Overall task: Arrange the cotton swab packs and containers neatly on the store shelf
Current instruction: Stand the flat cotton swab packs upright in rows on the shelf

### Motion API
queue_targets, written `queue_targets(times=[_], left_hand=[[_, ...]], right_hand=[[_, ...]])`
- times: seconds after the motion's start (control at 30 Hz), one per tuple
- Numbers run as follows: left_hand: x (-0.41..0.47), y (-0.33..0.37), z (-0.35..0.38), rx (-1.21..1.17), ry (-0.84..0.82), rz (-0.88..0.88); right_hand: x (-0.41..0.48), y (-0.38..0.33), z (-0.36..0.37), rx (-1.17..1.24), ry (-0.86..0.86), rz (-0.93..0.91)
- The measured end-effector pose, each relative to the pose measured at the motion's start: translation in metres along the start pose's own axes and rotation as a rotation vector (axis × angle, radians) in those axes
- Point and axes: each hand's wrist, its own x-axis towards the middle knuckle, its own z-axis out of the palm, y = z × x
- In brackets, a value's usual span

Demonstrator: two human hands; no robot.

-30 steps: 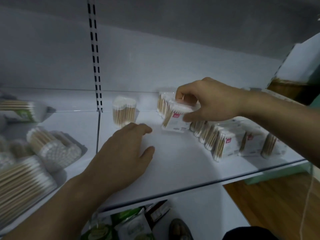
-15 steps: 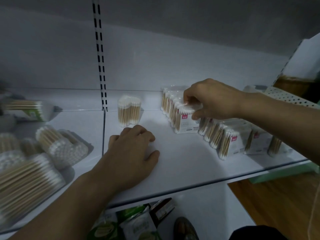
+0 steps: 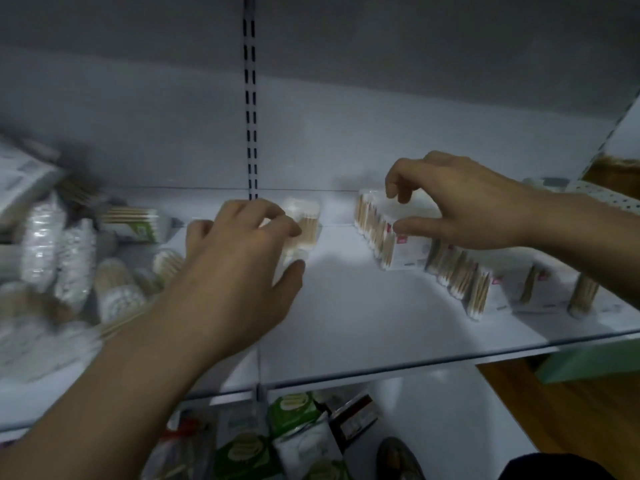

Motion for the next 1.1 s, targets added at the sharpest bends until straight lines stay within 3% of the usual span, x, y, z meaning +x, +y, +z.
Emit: queue_targets(times=[0.37,0.6,0.77,1.0,1.1], left_hand=[[-0.055,-0.065,-0.058,0.142,0.239,-0.262],[-0.08,-0.099,-0.089,0.087,0.441,-0.445],[-0.095,-0.12,-0.093,0.016,0.56,-0.481],[-0.108,-0.141,-0.087,0.033,0.508,-0.478],[-0.109,-0.141,-0.088,0.027,0.49,-0.477]], right_hand=[[0.057,-0.149,-0.001,0.47,0.263,-0.15],[0.13,-0.215,-0.008,0.744,0.302,-0.182],[0.175,-0.25,0.002,0.81,0.193,-0.132],[0.191,-0.265,0.013,0.661,-0.029,-0.133],[0.194,-0.264,0.015,0.667,-0.022,-0.124]])
